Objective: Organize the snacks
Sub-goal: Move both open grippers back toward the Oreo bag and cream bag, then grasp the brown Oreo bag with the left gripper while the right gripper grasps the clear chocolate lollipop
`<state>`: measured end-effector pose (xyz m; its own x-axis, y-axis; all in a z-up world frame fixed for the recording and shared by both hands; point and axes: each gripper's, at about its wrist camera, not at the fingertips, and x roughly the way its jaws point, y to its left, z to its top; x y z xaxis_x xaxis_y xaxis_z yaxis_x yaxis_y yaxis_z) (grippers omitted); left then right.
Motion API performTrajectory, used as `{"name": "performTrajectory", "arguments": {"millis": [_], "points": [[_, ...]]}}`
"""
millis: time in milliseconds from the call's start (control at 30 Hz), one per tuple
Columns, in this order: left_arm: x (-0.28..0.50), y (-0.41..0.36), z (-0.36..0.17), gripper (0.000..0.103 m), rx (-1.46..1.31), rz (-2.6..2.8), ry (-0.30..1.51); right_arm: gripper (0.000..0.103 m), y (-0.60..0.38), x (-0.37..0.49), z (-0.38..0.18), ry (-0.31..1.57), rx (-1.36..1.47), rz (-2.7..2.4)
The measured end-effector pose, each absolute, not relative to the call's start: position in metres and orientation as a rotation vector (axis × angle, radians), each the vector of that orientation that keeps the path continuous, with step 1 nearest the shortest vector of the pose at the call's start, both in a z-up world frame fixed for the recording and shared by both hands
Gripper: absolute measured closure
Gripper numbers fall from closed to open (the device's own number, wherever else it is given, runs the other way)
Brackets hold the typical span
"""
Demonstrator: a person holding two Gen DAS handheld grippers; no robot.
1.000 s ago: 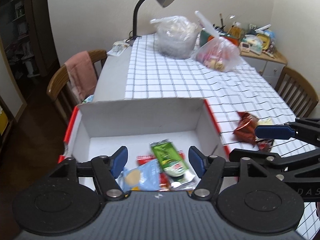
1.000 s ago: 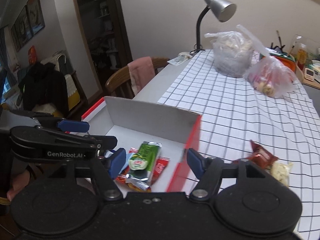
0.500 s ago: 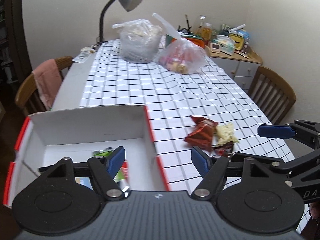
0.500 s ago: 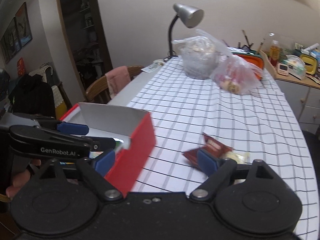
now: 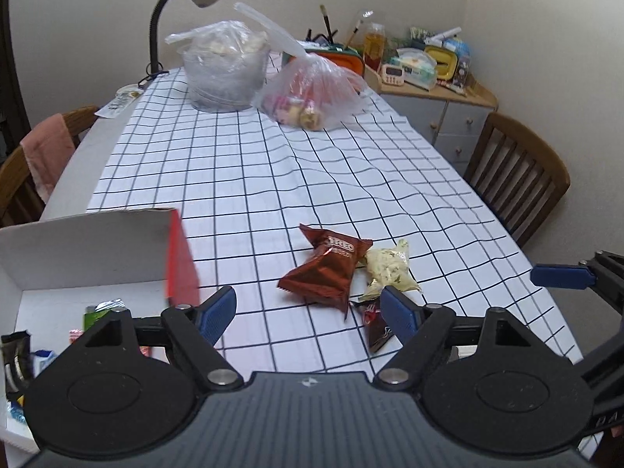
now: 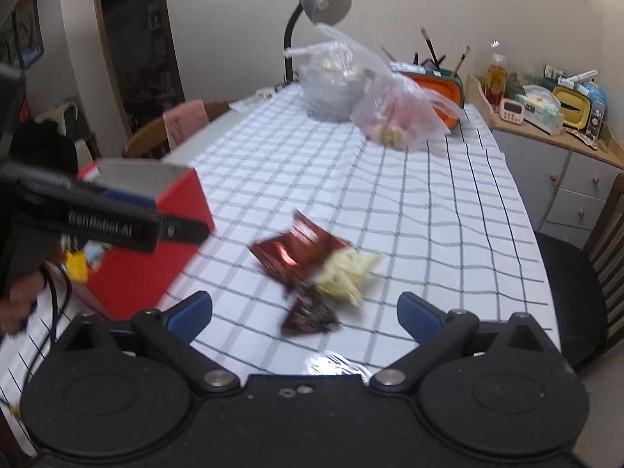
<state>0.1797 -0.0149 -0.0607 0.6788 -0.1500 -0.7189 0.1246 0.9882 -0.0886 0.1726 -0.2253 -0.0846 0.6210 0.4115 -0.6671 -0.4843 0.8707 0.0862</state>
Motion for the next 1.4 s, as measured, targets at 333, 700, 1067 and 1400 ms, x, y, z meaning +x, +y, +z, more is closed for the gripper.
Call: {"name": "performTrajectory", "arguments": {"millis": [333,700,1067,1400], "points": [[0.234,-0.063,-0.095,0.022,0.097,-0.126,0.881,0.002,-0.252,0.191,-0.130,0.849,-0.145,0.581],[0.276,-0.078,-0.138,0.022,0.176,-0.103,0.968,0.012,-0.239,0.200,-0.178,0.921,-0.252,0.665],[0.302,-0.079,-0.160,0.022,0.196,-0.090,1.025,0.024,-0.232,0.206,-0.192,0.902,-0.317,0.688],[0.313,-0.080,-0.171,0.022,0.166,-0.103,1.062,0.033,-0.231,0.202,-0.194,0.859,-0.334,0.686]]}}
